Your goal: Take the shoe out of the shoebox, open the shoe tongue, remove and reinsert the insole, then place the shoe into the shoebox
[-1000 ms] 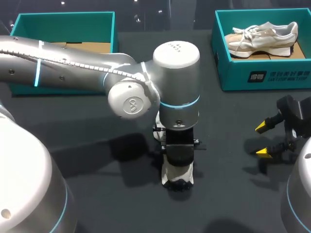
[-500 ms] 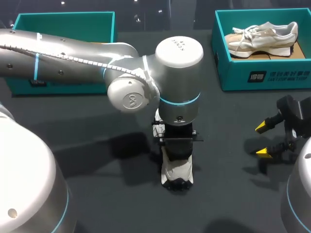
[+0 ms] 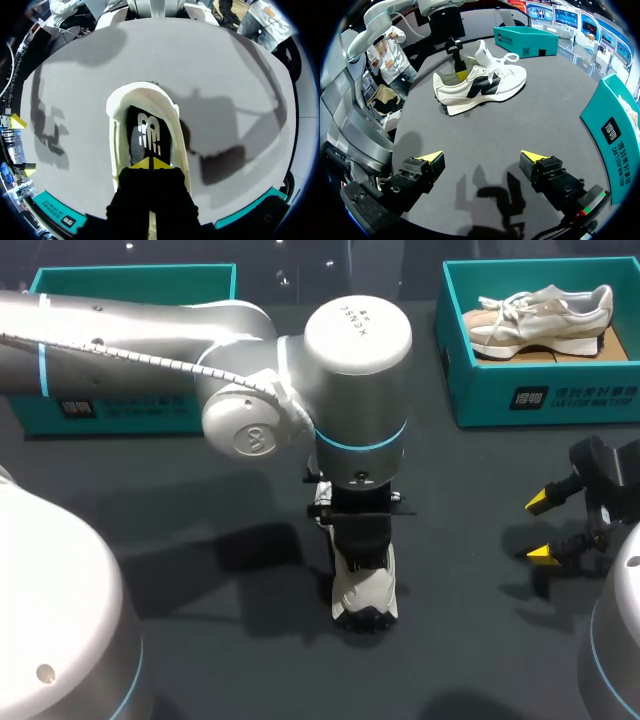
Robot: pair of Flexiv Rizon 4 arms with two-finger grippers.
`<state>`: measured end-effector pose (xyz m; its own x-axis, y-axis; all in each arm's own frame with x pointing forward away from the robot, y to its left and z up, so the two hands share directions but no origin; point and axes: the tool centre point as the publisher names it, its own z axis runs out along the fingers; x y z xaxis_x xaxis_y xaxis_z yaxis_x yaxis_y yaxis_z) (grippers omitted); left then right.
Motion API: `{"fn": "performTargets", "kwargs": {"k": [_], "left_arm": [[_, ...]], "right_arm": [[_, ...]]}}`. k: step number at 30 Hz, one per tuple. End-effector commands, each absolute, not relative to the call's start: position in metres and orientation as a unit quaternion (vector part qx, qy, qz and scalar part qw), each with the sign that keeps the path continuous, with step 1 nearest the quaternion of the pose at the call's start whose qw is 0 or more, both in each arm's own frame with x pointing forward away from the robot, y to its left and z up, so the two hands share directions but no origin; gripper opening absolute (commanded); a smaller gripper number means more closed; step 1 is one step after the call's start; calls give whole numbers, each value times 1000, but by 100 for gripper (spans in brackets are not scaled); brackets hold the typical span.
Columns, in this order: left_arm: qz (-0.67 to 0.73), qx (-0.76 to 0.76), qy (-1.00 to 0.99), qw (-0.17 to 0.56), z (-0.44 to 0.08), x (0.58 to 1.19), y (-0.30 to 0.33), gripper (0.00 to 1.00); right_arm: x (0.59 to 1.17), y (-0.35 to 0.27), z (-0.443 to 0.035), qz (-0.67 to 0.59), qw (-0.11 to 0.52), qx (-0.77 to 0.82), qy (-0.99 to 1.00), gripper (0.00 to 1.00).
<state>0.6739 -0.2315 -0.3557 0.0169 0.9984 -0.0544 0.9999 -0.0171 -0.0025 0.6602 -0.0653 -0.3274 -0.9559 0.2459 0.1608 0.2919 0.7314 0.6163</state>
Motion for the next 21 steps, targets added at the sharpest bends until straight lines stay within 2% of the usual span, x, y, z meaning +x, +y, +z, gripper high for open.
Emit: {"fn": "performTargets", "kwargs": {"k": [1, 2, 5, 9, 13, 15, 16, 21], "left_arm": [[-4, 711, 703, 15, -359, 675, -240, 0], [3, 710, 704, 19, -360, 676, -240, 7], [11, 708, 706, 23, -359, 679, -240, 38], [14, 706, 707, 27, -355, 680, -237, 49], [16, 702, 712, 26, -352, 682, -232, 71], [17, 699, 715, 24, -352, 683, -228, 96], [17, 696, 717, 24, -352, 684, -227, 100], [4, 683, 730, 18, -353, 693, -223, 100]], "right_arm": [[658, -65, -327, -335, 32, -145, -930, 100], [658, -65, -327, -335, 32, -145, -930, 100], [658, -65, -327, -335, 32, -145, -930, 100], [658, -65, -327, -335, 32, -145, -930, 100], [658, -65, -327, -335, 32, -145, -930, 100], [658, -65, -327, -335, 32, -145, -930, 100], [658, -65, -327, -335, 32, -145, -930, 100], [658, -65, -327, -335, 32, -145, -930, 100]]}}
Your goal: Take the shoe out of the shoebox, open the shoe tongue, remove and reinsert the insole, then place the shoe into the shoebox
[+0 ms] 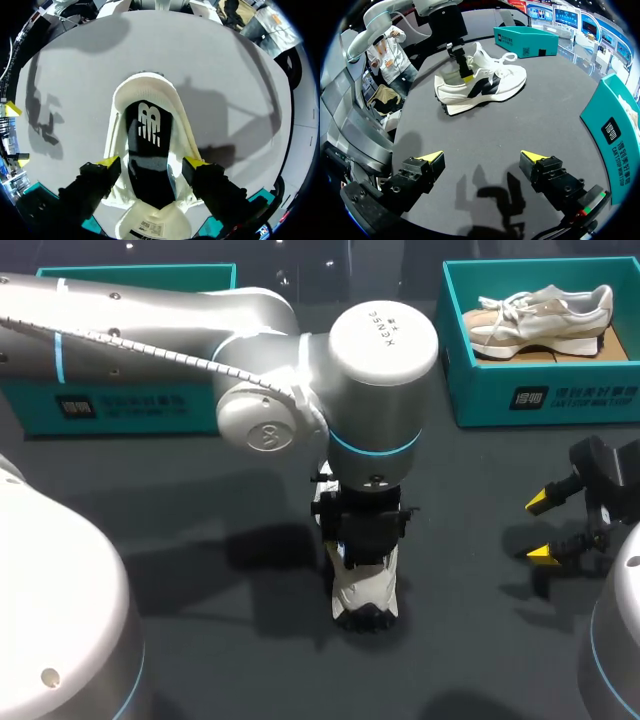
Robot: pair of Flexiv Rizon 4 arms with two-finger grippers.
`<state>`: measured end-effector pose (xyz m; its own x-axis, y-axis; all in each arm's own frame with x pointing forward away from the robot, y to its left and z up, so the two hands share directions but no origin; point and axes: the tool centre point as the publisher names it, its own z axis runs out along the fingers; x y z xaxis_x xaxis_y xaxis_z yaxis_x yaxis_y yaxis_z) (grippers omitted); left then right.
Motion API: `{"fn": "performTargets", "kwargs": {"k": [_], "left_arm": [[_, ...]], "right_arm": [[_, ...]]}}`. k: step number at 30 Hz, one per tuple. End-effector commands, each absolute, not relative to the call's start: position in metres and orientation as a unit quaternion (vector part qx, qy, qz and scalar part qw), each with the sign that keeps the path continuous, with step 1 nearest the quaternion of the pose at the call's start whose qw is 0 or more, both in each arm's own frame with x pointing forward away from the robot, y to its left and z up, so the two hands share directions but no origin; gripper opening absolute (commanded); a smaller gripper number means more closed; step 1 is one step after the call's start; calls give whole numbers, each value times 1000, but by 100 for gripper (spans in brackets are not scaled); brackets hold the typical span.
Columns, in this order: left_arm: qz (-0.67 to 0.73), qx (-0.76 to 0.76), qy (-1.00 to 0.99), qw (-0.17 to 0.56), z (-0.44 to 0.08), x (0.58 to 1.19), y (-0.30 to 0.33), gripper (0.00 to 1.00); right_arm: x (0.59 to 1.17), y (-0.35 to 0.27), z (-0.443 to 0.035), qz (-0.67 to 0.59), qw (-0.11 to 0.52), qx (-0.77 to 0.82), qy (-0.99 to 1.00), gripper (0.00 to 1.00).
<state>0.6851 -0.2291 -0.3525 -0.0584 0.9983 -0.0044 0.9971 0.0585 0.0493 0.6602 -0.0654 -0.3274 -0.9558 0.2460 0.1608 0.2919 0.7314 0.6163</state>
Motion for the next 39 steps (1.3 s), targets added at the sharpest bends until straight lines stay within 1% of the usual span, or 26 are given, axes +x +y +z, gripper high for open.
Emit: {"fn": "performTargets", "kwargs": {"k": [1, 12, 23, 24, 26, 27, 28, 30, 33, 34, 35, 36, 38, 39], "left_arm": [[0, 681, 732, 18, -353, 695, -223, 100], [-30, 667, 745, 16, -349, 710, -232, 100], [-35, 666, 745, 18, -334, 722, -229, 100], [-36, 665, 746, 18, -332, 724, -228, 95], [-38, 663, 748, 19, -327, 729, -225, 92], [-38, 662, 748, 20, -324, 732, -223, 88], [-42, 661, 749, 20, -321, 735, -222, 87], [-42, 661, 749, 23, -315, 741, -218, 78], [-42, 658, 751, 31, -307, 751, -210, 79], [-42, 658, 751, 31, -304, 754, -208, 80], [-43, 657, 752, 32, -301, 757, -206, 77], [-40, 654, 754, 36, -298, 761, -204, 69], [-38, 652, 756, 37, -293, 769, -201, 64], [-38, 648, 760, 37, -290, 773, -200, 58]], "right_arm": [[658, -65, -327, -335, 32, -145, -930, 100], [658, -65, -327, -335, 32, -145, -930, 100], [658, -65, -327, -335, 32, -145, -930, 100], [658, -65, -327, -335, 32, -145, -930, 100], [658, -65, -327, -335, 32, -145, -930, 100], [658, -65, -327, -335, 32, -145, -930, 100], [658, -65, -327, -335, 32, -145, -930, 100], [658, -65, -327, -335, 32, -145, -930, 100], [658, -65, -327, -335, 32, -145, -930, 100], [658, -65, -327, -335, 32, -145, -930, 100], [658, -65, -327, -335, 32, -145, -930, 100], [658, -65, -327, -335, 32, -145, -930, 100], [658, -65, -327, -335, 32, -145, -930, 100], [658, -65, -327, -335, 32, -145, -930, 100]]}}
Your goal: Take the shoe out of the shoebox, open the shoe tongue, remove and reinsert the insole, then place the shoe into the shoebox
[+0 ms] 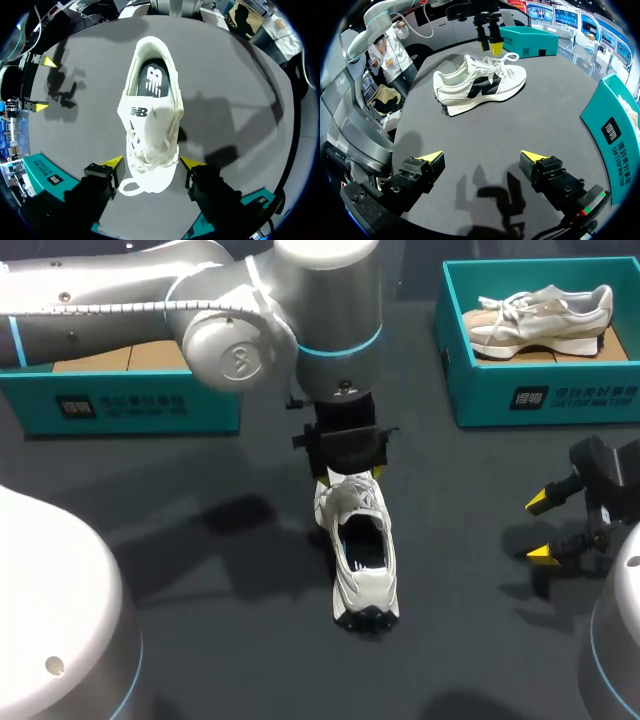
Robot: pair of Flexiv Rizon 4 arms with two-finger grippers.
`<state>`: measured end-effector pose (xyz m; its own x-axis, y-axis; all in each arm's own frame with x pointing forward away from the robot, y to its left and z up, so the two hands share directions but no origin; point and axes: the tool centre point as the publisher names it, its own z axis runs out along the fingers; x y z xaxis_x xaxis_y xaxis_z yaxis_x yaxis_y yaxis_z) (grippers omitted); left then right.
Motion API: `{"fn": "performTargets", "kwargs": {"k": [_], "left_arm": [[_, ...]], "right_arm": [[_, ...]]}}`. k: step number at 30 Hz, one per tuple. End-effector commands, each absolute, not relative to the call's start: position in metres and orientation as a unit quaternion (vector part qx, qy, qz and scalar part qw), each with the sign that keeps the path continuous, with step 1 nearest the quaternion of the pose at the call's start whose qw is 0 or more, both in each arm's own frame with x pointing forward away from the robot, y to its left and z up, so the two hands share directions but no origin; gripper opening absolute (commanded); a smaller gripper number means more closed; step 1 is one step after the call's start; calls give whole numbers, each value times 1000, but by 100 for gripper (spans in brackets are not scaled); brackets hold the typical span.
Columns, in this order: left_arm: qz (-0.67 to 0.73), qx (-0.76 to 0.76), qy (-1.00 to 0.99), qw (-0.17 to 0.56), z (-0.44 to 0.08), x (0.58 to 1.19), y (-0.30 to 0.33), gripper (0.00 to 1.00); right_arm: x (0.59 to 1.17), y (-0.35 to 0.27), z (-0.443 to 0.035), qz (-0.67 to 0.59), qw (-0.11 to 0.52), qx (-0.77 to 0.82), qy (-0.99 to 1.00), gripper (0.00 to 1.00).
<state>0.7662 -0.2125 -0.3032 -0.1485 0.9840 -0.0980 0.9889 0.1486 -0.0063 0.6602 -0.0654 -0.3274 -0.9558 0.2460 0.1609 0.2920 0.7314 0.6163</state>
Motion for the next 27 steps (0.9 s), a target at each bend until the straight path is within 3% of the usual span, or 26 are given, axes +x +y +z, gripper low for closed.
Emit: {"fn": "performTargets", "kwargs": {"k": [1, 9, 12, 27], "left_arm": [[-38, 646, 762, 35, -287, 777, -199, 51], [-59, 638, 767, 21, -269, 798, -192, 42], [-67, 639, 766, 12, -265, 801, -191, 33], [-115, 675, 729, -5, -297, 750, -224, 35]], "right_arm": [[658, -65, -327, -335, 32, -145, -930, 100], [658, -65, -327, -335, 32, -145, -930, 100], [658, -65, -327, -335, 32, -145, -930, 100], [658, -65, -327, -335, 32, -145, -930, 100]]}}
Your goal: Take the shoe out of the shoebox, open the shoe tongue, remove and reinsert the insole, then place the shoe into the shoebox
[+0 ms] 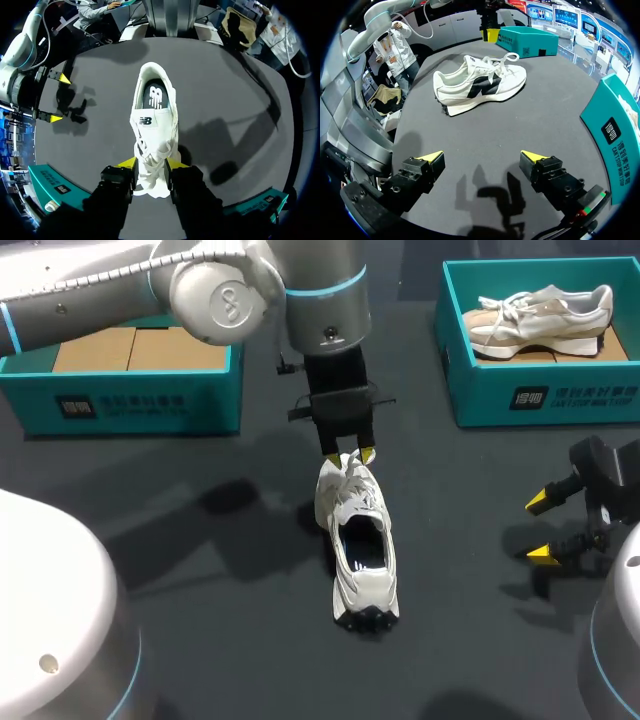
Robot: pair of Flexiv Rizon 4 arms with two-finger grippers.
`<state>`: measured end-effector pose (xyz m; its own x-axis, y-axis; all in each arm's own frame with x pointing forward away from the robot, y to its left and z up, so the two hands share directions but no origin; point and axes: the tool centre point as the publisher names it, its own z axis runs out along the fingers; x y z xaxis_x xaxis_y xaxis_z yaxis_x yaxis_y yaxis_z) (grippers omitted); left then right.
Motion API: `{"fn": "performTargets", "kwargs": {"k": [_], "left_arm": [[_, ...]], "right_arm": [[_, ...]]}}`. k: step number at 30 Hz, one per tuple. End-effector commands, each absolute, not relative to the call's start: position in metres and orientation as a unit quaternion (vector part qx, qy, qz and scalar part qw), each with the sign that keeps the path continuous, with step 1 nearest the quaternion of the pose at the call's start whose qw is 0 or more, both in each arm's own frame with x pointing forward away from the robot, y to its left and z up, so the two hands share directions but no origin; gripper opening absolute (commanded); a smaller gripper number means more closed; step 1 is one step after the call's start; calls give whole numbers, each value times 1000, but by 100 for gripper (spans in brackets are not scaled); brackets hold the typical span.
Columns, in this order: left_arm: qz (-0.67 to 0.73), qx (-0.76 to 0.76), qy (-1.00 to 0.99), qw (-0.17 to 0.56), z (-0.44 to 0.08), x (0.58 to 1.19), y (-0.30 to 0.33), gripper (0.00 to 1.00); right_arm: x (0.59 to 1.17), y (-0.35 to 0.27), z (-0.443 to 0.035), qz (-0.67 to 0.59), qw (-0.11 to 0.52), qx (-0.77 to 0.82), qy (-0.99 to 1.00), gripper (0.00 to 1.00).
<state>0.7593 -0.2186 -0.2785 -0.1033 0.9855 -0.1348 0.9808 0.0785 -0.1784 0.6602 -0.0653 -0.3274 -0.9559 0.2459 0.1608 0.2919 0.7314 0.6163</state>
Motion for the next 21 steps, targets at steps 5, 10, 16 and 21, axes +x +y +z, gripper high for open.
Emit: {"fn": "performTargets", "kwargs": {"k": [5, 10, 16, 21], "left_arm": [[122, -683, -720, 8, -315, 732, -227, 35], [139, -687, -713, 12, -327, 719, -226, 33], [142, -691, -709, 8, -322, 713, -218, 32], [147, -698, -701, -10, -302, 713, -212, 32]], "right_arm": [[658, -65, -327, -335, 32, -145, -930, 100], [658, -65, -327, -335, 32, -145, -930, 100], [658, -65, -327, -335, 32, -145, -930, 100], [658, -65, -327, -335, 32, -145, -930, 100]]}}
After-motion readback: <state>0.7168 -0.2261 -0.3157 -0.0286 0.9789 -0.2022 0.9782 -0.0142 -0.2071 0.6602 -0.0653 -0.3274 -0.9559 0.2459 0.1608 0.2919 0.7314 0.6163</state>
